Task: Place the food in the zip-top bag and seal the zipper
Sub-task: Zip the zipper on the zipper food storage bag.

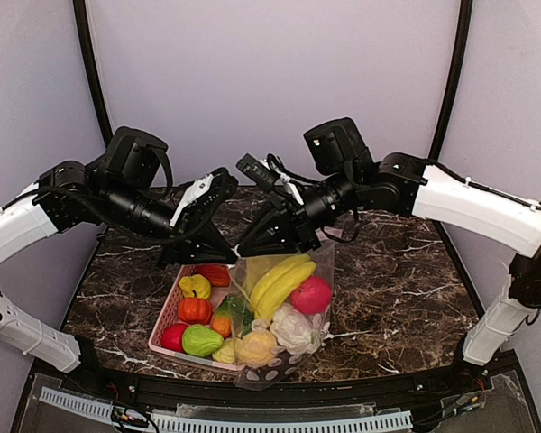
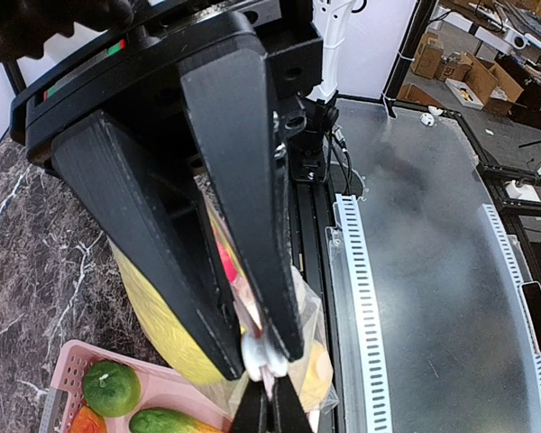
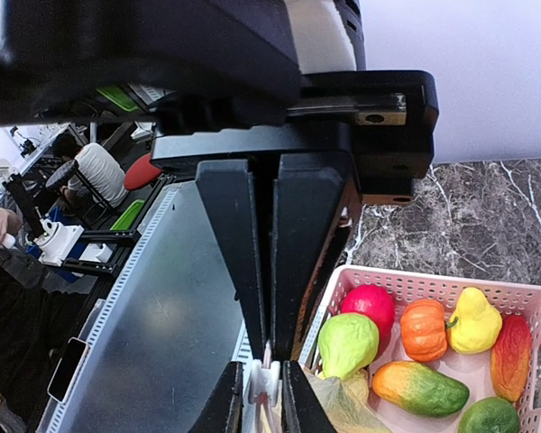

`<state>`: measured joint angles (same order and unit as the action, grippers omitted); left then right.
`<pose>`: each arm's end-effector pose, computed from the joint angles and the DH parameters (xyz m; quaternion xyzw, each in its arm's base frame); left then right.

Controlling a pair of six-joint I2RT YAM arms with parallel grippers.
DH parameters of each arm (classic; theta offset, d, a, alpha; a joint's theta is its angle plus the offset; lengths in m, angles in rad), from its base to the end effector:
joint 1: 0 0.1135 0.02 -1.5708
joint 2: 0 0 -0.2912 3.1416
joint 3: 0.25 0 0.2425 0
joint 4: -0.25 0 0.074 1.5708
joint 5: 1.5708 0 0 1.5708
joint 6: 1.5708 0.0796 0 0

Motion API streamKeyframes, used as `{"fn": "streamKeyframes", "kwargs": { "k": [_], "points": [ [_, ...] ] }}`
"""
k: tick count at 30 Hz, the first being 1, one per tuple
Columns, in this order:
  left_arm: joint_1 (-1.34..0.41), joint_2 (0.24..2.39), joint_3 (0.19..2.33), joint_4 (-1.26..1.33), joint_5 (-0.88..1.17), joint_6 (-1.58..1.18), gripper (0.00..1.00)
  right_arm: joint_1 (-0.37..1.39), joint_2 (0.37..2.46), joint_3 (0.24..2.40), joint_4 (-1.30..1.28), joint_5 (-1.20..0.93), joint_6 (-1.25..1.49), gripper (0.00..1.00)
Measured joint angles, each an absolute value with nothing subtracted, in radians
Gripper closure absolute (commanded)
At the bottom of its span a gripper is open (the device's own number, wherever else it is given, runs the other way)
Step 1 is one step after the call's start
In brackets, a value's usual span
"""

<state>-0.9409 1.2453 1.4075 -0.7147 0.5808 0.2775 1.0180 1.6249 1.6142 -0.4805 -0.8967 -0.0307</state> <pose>0.1230 -0.2429 0.4128 0.5932 0.6062 -0.3885 0.3601 0.1468 0.3564 0.4034 -0.5799 0.5576 0.5469 0.2317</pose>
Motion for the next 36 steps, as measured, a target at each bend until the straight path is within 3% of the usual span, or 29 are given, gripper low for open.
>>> {"fn": "streamKeyframes", "kwargs": {
  "k": [4,36],
  "points": [
    [-0.941,1.245,1.407,-0.719,0.576,0.276,0.99,1.024,1.623,1.610,-0.480,-0.871,-0.032,1.00],
    [-0.937,1.270,1.419,-0.685,0.568,0.236,0.99,1.018,1.514,1.478,-0.381,-0.753,-0.056,1.00]
  ]
}}
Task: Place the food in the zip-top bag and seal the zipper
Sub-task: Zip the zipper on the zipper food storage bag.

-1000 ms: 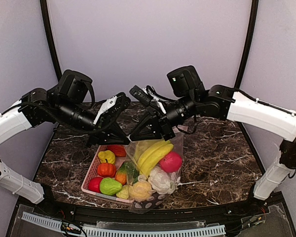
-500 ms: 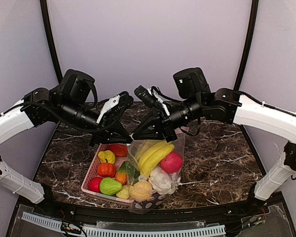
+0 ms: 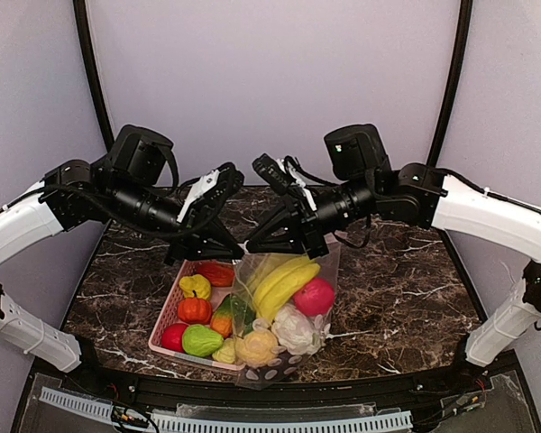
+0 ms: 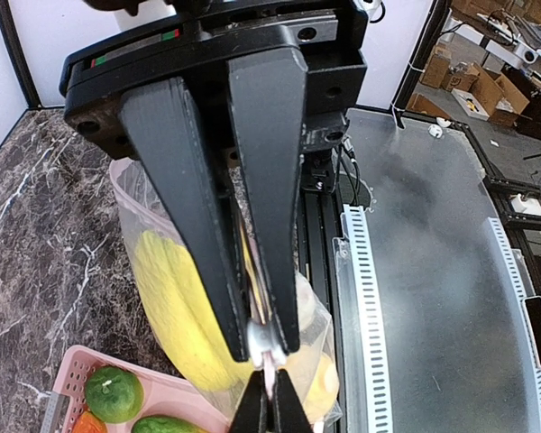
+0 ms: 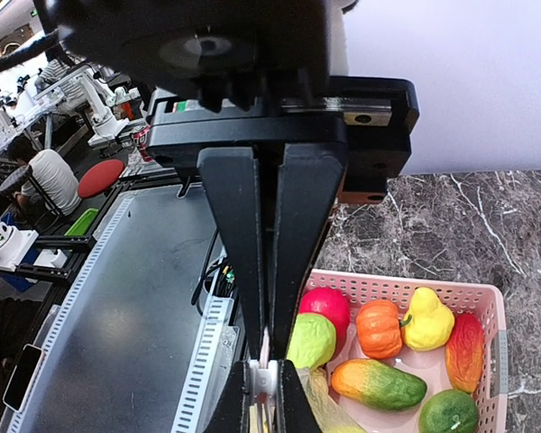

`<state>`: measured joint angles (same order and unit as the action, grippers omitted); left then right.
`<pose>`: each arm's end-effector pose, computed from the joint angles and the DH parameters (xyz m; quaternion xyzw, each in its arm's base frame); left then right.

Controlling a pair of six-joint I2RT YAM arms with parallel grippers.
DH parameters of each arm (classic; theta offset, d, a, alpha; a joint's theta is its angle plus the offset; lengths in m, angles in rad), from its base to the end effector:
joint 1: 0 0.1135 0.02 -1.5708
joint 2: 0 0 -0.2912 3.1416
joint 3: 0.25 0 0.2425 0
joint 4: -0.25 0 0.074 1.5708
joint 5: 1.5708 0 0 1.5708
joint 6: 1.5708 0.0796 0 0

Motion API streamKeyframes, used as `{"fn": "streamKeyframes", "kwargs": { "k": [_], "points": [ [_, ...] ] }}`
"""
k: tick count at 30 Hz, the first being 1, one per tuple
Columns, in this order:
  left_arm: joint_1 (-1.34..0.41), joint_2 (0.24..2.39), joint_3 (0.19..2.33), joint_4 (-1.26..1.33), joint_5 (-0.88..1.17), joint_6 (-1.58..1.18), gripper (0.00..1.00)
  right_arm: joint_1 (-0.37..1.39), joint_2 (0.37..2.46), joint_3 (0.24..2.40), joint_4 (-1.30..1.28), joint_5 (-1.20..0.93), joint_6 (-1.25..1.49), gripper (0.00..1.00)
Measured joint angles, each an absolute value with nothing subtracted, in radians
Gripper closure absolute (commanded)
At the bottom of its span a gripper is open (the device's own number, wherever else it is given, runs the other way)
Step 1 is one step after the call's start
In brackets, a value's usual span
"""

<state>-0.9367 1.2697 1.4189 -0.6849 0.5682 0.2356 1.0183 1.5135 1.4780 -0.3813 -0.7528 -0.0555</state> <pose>0.1304 -0.2497 0.4138 0.5770 0.6182 -0.3919 0.3624 0.1432 0.3359 0.4024 -0.5710 0.5672 0.5080 0.3070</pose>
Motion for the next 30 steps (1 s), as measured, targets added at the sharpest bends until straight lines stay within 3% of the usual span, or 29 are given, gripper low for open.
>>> {"fn": "streamKeyframes", "kwargs": {
  "k": [30],
  "points": [
    [-0.918,1.275,1.418,-0.631,0.578,0.232,0.99,0.952,1.447,1.395,-0.332,-0.785,-0.056,1.00]
  ]
}}
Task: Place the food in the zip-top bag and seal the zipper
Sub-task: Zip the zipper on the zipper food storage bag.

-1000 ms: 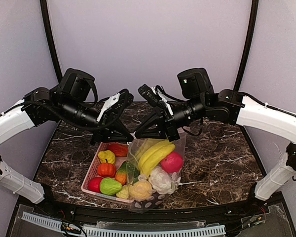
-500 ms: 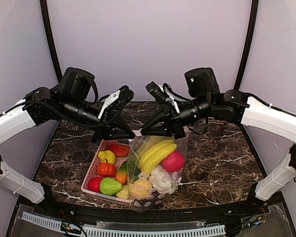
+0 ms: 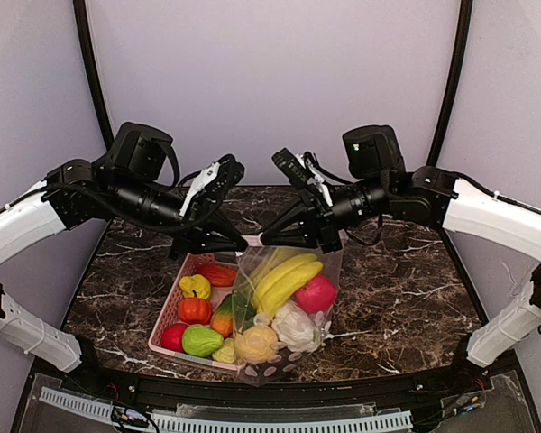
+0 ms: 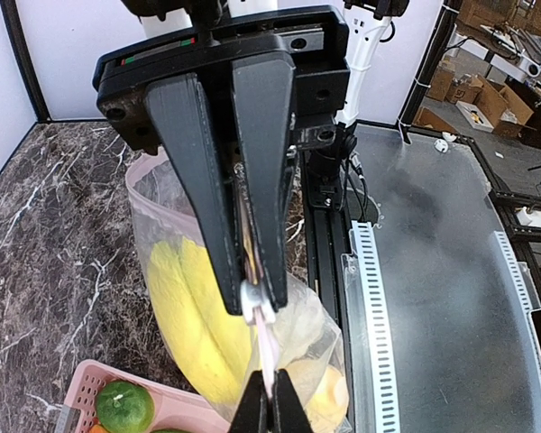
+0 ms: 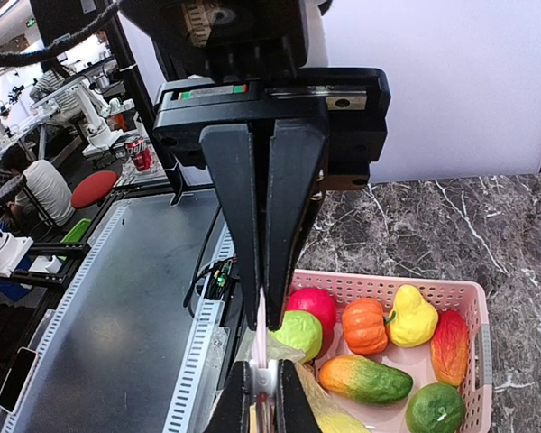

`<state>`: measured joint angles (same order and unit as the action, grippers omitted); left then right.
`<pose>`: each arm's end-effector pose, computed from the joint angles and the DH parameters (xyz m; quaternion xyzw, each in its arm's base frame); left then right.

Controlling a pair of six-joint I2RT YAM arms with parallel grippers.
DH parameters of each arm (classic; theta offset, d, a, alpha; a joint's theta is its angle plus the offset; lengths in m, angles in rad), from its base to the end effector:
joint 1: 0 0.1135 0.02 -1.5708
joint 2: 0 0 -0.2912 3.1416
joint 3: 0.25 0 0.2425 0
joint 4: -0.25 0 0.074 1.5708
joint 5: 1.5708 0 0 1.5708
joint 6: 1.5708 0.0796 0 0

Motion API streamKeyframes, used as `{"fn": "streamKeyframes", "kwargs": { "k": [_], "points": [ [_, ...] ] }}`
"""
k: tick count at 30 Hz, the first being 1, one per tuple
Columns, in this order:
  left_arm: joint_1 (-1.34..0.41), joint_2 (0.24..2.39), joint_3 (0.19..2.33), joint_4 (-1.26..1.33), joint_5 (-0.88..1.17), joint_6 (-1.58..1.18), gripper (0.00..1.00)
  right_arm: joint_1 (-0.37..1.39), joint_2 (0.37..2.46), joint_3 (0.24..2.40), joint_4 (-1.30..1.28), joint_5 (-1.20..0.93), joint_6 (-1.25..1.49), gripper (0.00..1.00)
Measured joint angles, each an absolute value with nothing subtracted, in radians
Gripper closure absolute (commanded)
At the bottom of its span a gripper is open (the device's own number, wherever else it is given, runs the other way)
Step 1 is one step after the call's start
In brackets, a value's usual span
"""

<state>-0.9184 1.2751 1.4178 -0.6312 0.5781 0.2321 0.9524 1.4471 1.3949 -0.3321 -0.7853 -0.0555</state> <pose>0.1375 -0.2516 0.4188 0.5702 0.6094 -0.3962 0.3828 0.1528 0.3118 0.4013 -0.5572 0.5675 0.5098 0.3279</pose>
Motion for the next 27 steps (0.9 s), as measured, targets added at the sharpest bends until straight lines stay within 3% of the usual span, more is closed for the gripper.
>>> {"fn": "streamKeyframes", "kwargs": {
  "k": [25,26,27],
  "points": [
    [-0.918,1.275,1.411,-0.614,0.564,0.232,0.99,0.933,1.428,1.358,-0.305,-0.784,-0.054,1.00],
    [-0.918,1.275,1.410,-0.614,0.563,0.232,0.99,0.932,1.428,1.357,-0.304,-0.784,-0.052,0.92],
    [-0.918,1.275,1.409,-0.613,0.564,0.232,0.99,0.932,1.427,1.357,-0.303,-0.784,-0.050,0.77]
  ]
}}
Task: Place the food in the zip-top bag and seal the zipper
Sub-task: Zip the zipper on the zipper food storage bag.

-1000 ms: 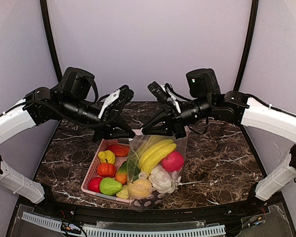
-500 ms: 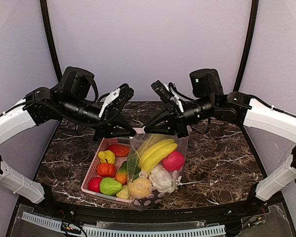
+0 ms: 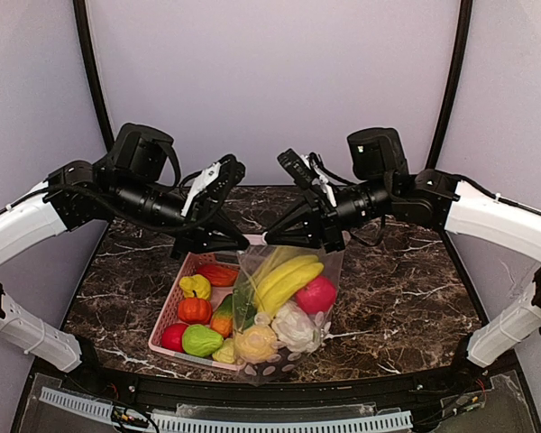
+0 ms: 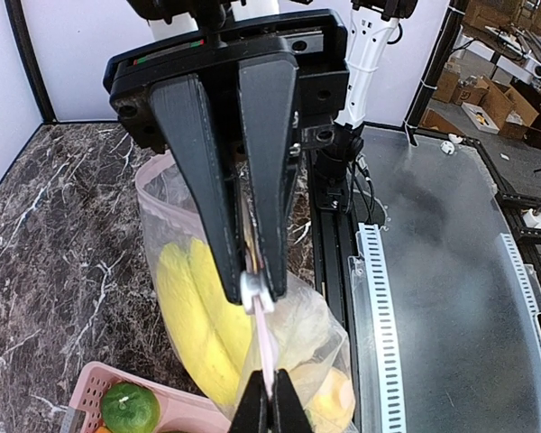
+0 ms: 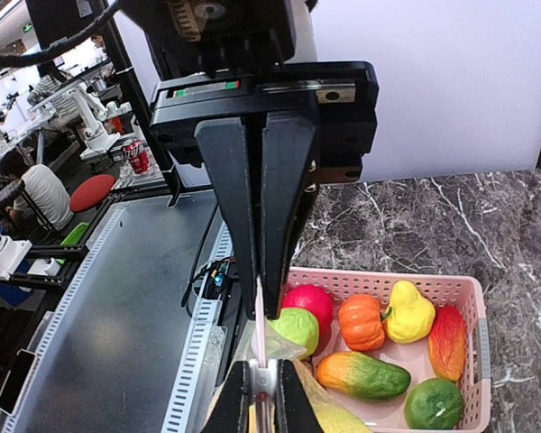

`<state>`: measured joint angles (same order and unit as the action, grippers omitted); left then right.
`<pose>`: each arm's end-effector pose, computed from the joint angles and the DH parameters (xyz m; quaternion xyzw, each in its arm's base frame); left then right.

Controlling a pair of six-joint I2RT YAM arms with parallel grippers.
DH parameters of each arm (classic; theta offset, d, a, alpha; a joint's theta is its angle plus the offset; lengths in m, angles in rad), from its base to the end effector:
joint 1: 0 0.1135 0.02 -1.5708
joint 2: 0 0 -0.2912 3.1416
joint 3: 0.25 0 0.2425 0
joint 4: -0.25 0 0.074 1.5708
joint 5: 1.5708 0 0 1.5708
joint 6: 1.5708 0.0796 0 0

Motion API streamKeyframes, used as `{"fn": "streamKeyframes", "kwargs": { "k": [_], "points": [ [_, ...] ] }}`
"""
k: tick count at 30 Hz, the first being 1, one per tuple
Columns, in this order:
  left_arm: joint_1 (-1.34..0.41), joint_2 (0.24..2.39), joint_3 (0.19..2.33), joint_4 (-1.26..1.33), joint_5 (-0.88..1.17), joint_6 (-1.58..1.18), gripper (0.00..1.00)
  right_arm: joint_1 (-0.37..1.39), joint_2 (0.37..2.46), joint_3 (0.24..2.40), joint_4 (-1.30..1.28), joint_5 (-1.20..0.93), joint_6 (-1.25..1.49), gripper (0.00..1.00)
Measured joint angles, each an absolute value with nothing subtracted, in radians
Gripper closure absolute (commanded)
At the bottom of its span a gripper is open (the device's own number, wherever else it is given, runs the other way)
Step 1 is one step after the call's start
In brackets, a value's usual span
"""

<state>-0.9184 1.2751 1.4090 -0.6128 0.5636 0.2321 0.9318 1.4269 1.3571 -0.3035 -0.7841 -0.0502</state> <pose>0.1395 -0.2526 0.4178 0.5678 0.6102 -0.3916 0.3897 0.1566 0.3050 0.3976 -0.5498 0.5717 0.5077 0.3364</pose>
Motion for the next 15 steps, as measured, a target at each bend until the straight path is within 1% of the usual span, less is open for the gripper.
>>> {"fn": "streamKeyframes", "kwargs": {
  "k": [1,2,3,6,7,10,12,15],
  "points": [
    [-0.918,1.275,1.407,-0.609,0.564,0.232,0.99,0.932,1.426,1.357,-0.305,-0.784,-0.046,0.62],
    [-0.918,1.275,1.406,-0.607,0.565,0.232,0.99,0.931,1.422,1.357,-0.315,-0.782,-0.039,0.50],
    [-0.916,1.269,1.404,-0.624,0.567,0.231,0.99,0.923,1.413,1.353,-0.339,-0.774,-0.027,0.41],
    [-0.898,1.225,1.388,-0.664,0.568,0.228,0.99,0.874,1.359,1.334,-0.413,-0.698,0.004,0.24],
    [-0.896,1.216,1.385,-0.666,0.569,0.227,0.99,0.864,1.343,1.333,-0.426,-0.662,0.022,0.21],
    [-0.894,1.195,1.375,-0.669,0.579,0.224,0.99,0.851,1.287,1.315,-0.448,-0.541,0.084,0.16],
    [-0.894,1.193,1.368,-0.669,0.583,0.224,0.99,0.839,1.256,1.294,-0.454,-0.488,0.134,0.16],
    [-0.894,1.193,1.358,-0.669,0.586,0.224,0.99,0.776,1.222,1.247,-0.461,-0.416,0.221,0.15]
  ]
}}
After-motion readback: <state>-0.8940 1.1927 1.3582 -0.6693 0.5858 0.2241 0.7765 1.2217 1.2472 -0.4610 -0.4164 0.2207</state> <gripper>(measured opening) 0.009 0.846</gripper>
